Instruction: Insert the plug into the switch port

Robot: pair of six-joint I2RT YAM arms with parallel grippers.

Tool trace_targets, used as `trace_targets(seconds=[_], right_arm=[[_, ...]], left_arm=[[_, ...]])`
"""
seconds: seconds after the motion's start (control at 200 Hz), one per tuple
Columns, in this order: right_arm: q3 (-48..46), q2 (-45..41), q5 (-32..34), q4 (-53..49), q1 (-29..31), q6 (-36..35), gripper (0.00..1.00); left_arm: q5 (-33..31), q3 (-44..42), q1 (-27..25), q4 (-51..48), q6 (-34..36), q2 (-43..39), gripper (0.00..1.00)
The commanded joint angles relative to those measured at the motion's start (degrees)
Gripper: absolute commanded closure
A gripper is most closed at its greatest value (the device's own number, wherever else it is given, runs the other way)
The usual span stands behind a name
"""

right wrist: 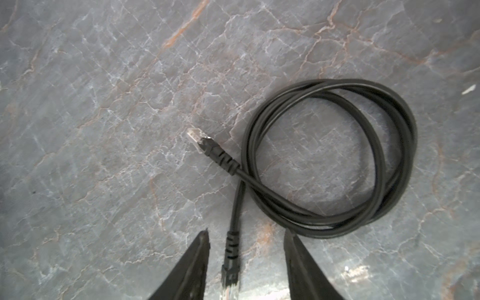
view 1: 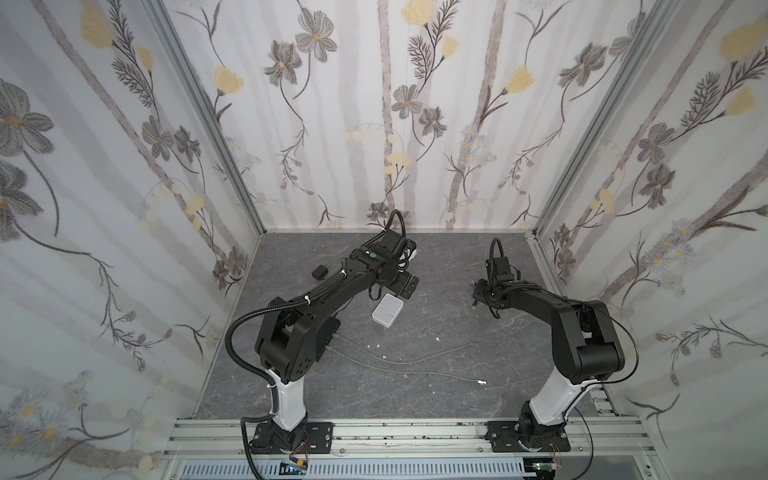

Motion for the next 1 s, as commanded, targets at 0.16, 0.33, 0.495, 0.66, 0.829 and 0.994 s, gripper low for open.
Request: trace_targets(seconds=[0.16,0.33,0.495,0.66,0.829,0.994], right_arm=[[2.34,1.86,-1.87,-4.14,0.68,10.11,0.54],[3.77,2.9,-1.51,-7.38,1.31,16.01,0.54],[4.42,3.98,-2.47,-8.38,1.89,19.33,0.58],[3.88,4.84,-3.19,-7.31,2.7,20.83,0.66],[3.83,7.48,-4.9,-6.92,3.65,21.5,0.84],[1.37,5.32,-4.14,-6.28,5.97,23.64,0.84]], left_arm=[[0.11,-1.1,0.04,3.28,-0.32,-2.54,0.0],[-0.23,-1.3,0.12,3.26,-0.64,-3.19,0.0],[-0.41,-1.67,0.15,3.32,-0.64,-3.97,0.0],[-0.24,-2.02,0.34,3.51,-0.71,-4.79,0.0],[-0.21,-2.35,0.64,3.57,-0.8,-5.3,0.0],[-0.28,-2.46,0.8,3.57,-0.92,-5.38,0.0]])
